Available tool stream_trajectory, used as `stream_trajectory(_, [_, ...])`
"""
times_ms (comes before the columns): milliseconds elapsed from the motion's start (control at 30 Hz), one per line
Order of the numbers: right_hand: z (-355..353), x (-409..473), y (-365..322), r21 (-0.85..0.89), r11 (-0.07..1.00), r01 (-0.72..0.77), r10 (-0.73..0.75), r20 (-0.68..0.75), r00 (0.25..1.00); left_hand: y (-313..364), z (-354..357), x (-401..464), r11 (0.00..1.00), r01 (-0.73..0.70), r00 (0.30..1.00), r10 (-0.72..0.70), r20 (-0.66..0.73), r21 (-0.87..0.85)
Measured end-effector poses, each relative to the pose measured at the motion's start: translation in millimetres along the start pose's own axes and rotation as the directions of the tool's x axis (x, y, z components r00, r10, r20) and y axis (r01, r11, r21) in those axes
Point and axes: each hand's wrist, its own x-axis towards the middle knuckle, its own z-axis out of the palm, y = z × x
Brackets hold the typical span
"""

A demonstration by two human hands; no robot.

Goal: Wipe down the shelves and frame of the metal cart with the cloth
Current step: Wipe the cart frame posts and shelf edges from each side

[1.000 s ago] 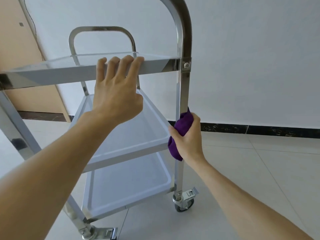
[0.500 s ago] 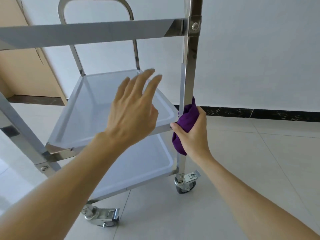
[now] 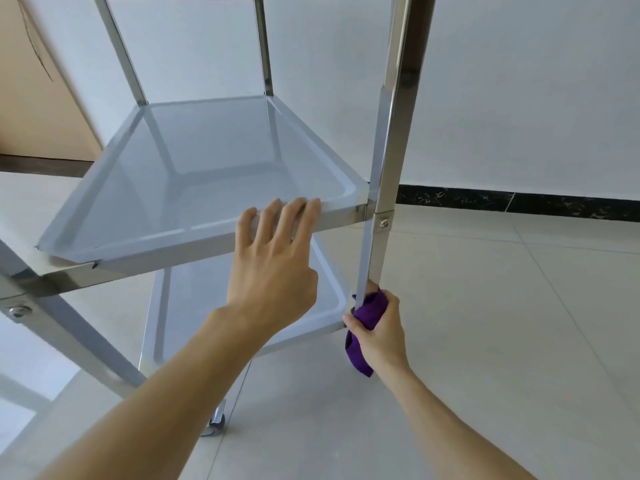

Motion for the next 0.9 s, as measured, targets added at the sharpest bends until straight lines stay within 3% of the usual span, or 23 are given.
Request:
stream_trajectory(100, [4,2,-4,-0.039,0.998,-0.051,0.049,-0.035,0.998,-1,4,1,0.999,-0.019,1.000,0.019,-0.012,0.028])
stream_trajectory(300, [-14,17,-88,0.057,0.968,0.246,-0.239,-0.104,0.965,0,8,1,1.000,0.009,0.998,-0.009,-0.065,-0.004])
stream_trajectory(433, [-15,14,-88,0.051,0.952,0.300,-0.294,-0.100,0.950,3,5,0,0.998,0.030,0.997,-0.034,-0.068,-0.059])
stream_trajectory(567, [0,3,-33,-0.019,0.997,0.075,-0.075,-0.024,0.997,1,0,-1,0.996,0.017,0.999,-0.021,-0.043,-0.089])
stream_trajectory(667, [-1,-3,-10,-0.110,0.990,-0.090,0.099,0.077,0.992,-6,-4,-1,0.989,-0.003,1.000,-0.002,-0.030,-0.149])
stream_trajectory(900, [-20,-36,-38,-0.227,0.971,-0.081,0.109,0.114,0.987,-26,-24,-7,0.945,-0.024,0.999,0.038,0.037,-0.327])
